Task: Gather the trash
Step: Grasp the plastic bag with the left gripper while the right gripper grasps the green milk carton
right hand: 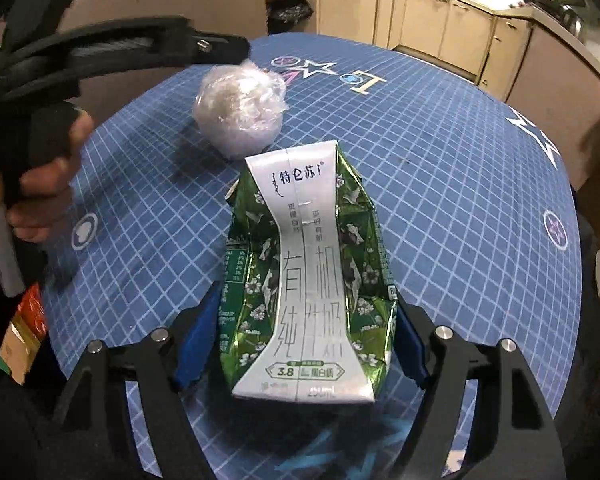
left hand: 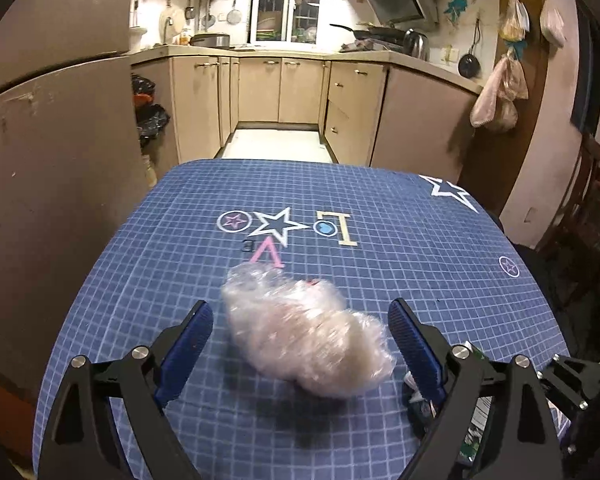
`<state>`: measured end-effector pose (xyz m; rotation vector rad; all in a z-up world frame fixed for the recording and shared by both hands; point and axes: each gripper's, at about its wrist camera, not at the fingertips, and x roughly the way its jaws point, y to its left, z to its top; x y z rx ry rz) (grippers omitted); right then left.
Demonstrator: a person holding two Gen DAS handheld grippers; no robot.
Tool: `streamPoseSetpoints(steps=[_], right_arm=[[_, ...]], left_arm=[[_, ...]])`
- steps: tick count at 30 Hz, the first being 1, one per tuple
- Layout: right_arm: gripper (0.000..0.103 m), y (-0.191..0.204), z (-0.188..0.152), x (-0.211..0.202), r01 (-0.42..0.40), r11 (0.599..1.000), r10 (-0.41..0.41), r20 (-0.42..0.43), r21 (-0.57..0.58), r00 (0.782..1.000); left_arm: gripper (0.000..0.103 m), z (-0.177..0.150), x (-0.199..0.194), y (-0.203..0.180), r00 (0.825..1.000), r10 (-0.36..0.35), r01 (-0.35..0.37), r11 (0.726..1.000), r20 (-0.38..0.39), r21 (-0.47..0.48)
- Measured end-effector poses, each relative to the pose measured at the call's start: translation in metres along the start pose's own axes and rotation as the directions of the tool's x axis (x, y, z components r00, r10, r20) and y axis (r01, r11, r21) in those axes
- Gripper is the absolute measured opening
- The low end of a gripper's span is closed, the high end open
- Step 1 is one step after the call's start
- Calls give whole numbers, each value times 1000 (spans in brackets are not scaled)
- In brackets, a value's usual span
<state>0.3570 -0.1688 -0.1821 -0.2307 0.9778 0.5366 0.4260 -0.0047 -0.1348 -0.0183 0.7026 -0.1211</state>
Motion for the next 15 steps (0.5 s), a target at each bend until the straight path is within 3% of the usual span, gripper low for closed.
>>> streamPoseSetpoints(steps=[7,9,11,15], right_arm=[[72,-28,-29,-53,-20,990,7,97,137,995],[72,-29,-34,-67,-27,986,6,128,167,992],[72,-28,-37,-76,-32,981,2,156,190,988],[72,-23,-41,-93,-52,973,4,210,224,978]], left_arm=[[87,-2,48,-11,994,42,-38,998,-99,42],[77,-7,50,-8,995,37,-35,999,-95,20],[57,-9,44,-6,997,30,-30,1000,-78,4],[44,-12,27,4,999,-1,-1,1000,-45,-28]])
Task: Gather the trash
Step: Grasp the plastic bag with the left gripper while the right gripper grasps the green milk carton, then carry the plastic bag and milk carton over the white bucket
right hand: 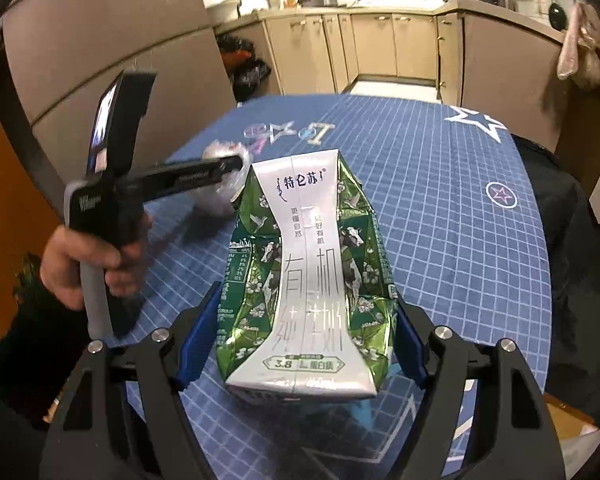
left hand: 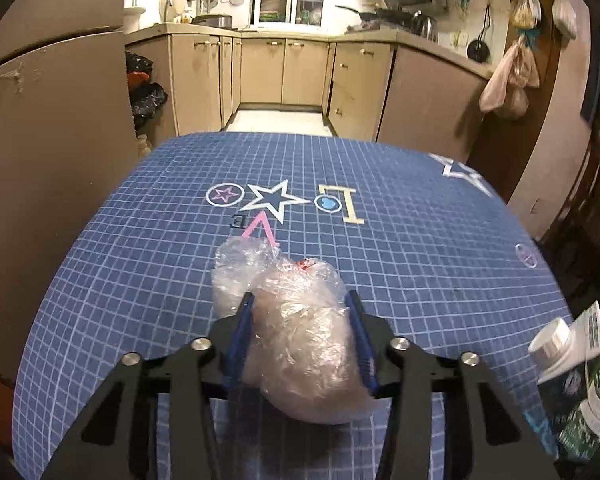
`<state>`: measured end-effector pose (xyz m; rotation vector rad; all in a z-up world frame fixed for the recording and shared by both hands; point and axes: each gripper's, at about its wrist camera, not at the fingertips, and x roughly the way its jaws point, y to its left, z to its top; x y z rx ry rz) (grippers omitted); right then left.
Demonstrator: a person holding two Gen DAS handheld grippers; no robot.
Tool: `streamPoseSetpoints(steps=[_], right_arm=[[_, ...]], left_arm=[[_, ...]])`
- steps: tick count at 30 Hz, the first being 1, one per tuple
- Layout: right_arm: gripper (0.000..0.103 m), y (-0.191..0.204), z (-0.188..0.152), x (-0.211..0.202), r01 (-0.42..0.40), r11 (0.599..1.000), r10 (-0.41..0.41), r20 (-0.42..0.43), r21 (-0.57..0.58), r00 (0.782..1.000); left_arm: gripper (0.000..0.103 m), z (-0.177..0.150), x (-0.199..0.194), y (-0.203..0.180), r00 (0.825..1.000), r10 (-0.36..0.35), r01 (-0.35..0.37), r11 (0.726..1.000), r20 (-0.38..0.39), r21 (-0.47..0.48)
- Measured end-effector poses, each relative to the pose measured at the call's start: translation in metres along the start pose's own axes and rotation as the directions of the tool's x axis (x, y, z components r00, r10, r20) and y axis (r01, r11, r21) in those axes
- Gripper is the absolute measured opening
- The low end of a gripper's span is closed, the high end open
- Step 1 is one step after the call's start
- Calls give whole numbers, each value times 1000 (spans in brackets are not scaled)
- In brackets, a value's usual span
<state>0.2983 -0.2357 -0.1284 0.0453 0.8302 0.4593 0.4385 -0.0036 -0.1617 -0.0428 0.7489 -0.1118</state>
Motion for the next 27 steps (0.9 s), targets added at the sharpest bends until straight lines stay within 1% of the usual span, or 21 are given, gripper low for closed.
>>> streamPoseSetpoints(steps=[2,4,9,14,17,20,22,26,27], right_arm=[[72,3,5,1,1,1000,-1,30,14,1000],[72,6,5,-2,-5,999,3,61,41,998],[72,9,-6,-14,-10,997,3,91,78,996],[72,13,-13,-29,19,996,-30,128,89,991],[72,13,-21,-44,48,995,-62,150,92,987],[72,7,-28,-59,72,992,-90,172,107,981],[72,2,-34,-75,95,988,-117,190,124,975],[72,-11,-47,-109,150,976,-184,229,158,956],[72,-15,-52,-120,165,971,-204,241,170,949]], left_arm=[[40,-4,-14,5,1000,-8,9,1000,26,-9],[39,-8,-32,9,998,-20,22,1000,61,-20],[39,-16,-79,10,988,-55,61,998,145,-34],[38,-24,-111,-5,976,-139,143,990,167,-12],[38,-28,-126,-26,965,-195,192,981,174,37],[38,-33,-138,-64,949,-263,246,963,173,112],[38,-35,-141,-84,941,-298,276,950,161,145],[38,-41,-146,-127,922,-363,333,921,134,204],[38,-43,-149,-140,915,-382,348,910,131,223]])
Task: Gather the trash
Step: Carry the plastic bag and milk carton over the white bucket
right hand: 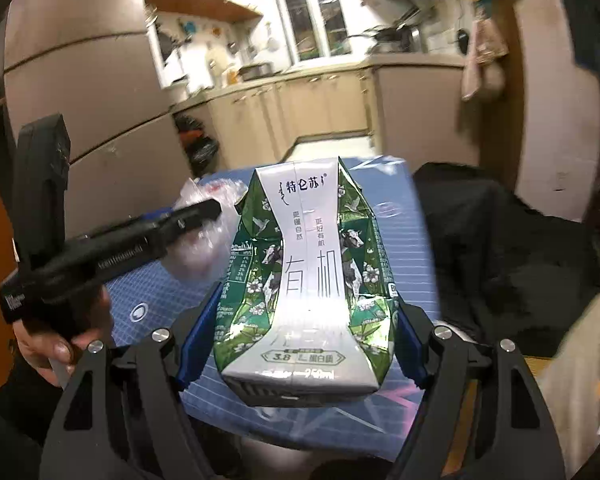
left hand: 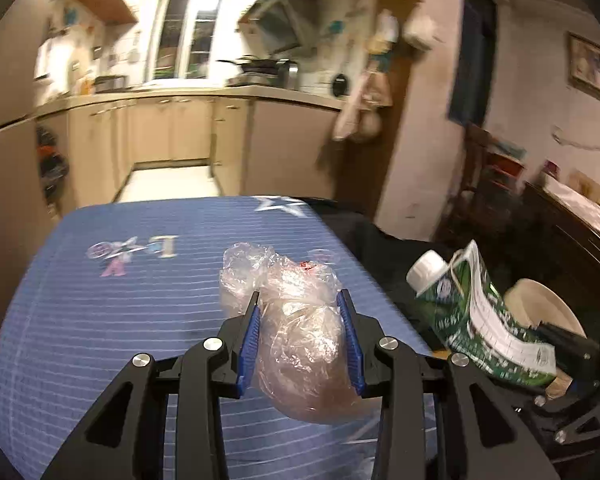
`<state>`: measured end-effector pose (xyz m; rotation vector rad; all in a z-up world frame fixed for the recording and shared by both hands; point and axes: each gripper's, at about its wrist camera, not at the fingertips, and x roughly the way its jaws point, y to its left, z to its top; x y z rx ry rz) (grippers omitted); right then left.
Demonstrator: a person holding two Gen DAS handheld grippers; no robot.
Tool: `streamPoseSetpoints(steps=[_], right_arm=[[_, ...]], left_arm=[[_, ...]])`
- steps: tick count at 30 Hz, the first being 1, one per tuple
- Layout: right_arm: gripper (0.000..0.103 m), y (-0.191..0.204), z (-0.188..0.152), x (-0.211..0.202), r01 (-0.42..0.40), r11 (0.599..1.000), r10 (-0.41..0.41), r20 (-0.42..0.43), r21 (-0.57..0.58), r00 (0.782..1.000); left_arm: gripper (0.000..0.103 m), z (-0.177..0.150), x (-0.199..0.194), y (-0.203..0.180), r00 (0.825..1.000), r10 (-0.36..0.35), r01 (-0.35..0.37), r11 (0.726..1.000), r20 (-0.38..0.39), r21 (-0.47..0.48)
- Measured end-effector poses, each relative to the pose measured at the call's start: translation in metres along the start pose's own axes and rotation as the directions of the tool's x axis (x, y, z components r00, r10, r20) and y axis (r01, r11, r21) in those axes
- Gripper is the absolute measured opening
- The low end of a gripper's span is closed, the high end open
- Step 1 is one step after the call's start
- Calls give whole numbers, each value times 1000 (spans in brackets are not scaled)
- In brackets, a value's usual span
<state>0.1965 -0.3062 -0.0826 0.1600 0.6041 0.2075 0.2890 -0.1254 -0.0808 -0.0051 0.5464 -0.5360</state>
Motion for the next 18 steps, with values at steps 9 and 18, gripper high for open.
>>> streamPoseSetpoints(steps=[9,18], right_arm=[[72,-62,-3,-83,162,983,-173,128,88,977],[72,-127,-22,-150,329,928,-359,183,177,915]], left_arm=[[38,8,19,-110,982,-190,189,972,-5,138],[38,9,38,-225,934,-355,351,895,-36,274]])
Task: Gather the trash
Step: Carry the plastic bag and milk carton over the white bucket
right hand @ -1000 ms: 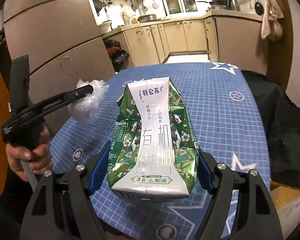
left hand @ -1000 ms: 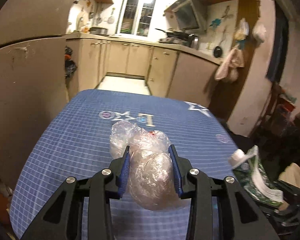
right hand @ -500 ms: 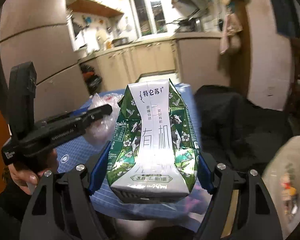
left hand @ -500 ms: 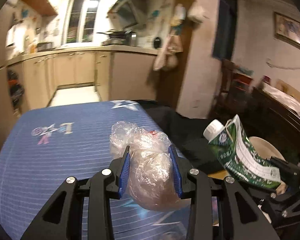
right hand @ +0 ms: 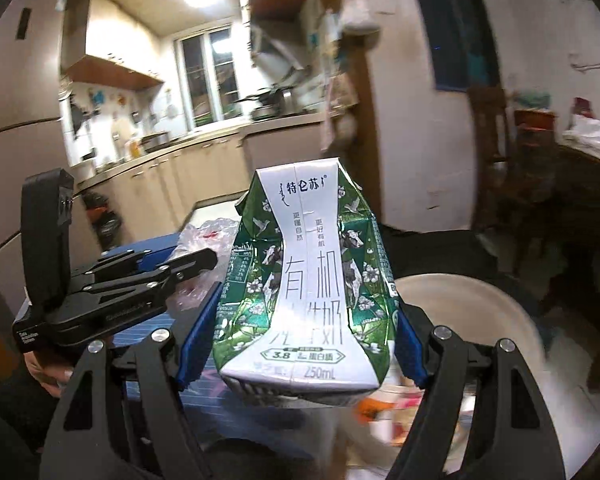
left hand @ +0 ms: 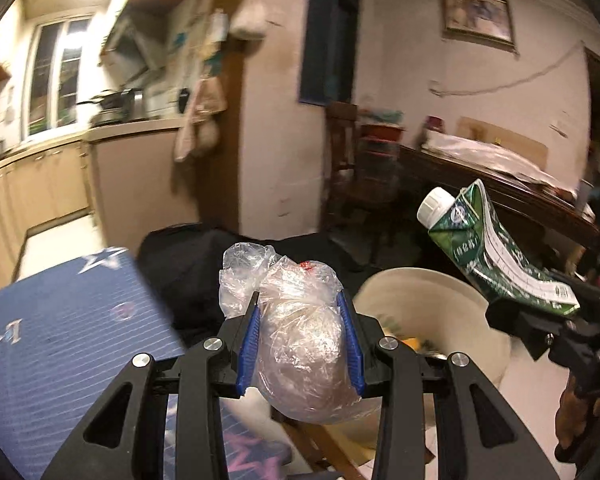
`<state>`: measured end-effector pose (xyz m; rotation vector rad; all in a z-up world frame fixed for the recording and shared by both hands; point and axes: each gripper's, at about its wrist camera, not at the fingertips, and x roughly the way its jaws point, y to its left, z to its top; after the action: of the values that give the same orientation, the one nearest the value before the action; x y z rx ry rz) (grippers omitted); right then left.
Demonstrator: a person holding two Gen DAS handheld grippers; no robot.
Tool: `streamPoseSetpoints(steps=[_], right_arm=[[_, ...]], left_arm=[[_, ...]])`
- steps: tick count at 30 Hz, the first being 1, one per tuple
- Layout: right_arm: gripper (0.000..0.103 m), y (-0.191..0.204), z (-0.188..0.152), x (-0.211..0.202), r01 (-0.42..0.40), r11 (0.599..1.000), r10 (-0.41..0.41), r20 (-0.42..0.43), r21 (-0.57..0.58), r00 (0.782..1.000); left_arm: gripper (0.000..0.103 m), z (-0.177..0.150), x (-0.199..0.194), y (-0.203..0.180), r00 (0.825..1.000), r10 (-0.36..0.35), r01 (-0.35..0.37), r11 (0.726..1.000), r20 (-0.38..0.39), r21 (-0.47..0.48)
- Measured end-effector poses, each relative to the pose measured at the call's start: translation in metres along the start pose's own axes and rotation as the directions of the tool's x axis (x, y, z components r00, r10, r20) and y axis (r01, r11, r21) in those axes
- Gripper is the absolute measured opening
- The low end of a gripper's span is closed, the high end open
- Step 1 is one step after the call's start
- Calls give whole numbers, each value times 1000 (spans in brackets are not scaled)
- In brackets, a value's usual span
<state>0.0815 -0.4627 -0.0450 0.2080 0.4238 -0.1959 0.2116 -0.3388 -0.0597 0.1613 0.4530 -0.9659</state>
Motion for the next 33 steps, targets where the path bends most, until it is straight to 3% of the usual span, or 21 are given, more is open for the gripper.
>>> streamPoseSetpoints(steps=[5,13,19,33], right_arm=[[72,-36,-5,-10,88,996,-88,-1,13,996],[72,-96,-26,-11,210,976,-207,-49,61,977],[72,-121,-42,0,261,961,-253,-92,91,963],[72,-128,-43,5,263,962,-255,-99,71,962]], left_arm=[[38,9,37,-39,997,-65,67,997,-30,42],[38,14,98,-100,979,-189,197,971,-75,132],[38,6,128,-128,979,-171,188,967,-110,172],[38,2,125,-128,983,-150,168,966,-104,197]])
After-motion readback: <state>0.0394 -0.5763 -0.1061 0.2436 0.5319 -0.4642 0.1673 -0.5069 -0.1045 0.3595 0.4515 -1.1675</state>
